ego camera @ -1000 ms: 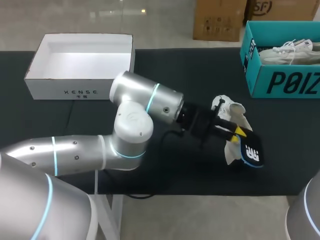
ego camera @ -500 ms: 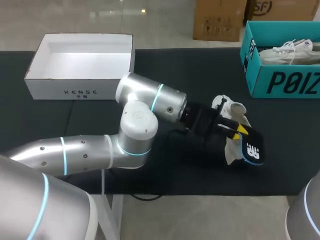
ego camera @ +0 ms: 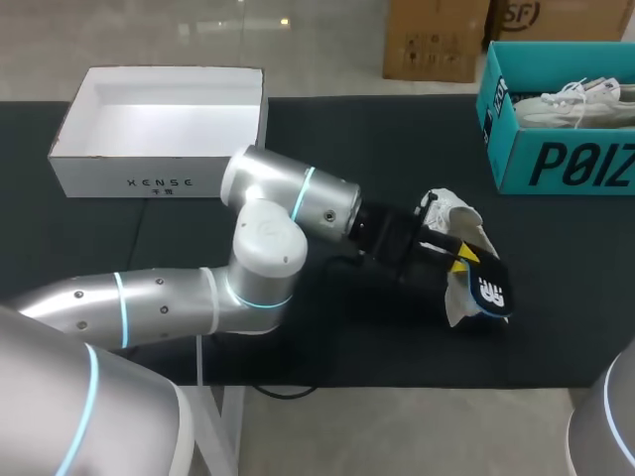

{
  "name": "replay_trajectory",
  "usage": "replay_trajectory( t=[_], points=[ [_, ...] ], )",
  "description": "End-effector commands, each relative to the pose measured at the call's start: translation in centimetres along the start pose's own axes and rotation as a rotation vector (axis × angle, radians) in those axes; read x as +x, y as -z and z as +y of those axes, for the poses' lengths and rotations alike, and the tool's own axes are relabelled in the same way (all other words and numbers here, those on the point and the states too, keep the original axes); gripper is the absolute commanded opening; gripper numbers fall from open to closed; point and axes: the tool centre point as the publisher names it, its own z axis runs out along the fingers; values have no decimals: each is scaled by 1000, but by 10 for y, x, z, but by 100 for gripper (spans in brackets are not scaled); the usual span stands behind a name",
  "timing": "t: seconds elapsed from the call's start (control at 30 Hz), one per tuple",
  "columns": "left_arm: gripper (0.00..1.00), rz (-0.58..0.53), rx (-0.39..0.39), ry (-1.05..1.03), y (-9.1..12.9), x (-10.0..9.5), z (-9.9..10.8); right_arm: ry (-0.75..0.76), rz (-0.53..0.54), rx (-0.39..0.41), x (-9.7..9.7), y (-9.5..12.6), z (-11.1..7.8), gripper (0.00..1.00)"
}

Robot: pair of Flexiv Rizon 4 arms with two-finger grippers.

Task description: Take the shoe out of the shoebox, open the shoe tongue, remove and reinsert the insole, then place the shoe into the shoebox

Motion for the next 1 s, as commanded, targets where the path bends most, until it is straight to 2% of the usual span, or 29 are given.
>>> replay_trajectory(
  t=[0.03,0.27,0.43,0.8,1.0],
  points=[
    [0,14,-7,21,0,-1,4,-1,-1,3,-1,0,1,100],
    [0,-22,-40,75,-1,-1,17,-1,-1,3,-1,0,1,100],
    [0,9,-104,100,0,0,26,-1,-1,3,-1,0,1,100],
    [0,26,-177,114,10,-2,34,-1,-1,3,-1,0,1,100],
    [0,24,-192,126,15,6,34,-1,-1,3,-1,0,1,100]
  ],
)
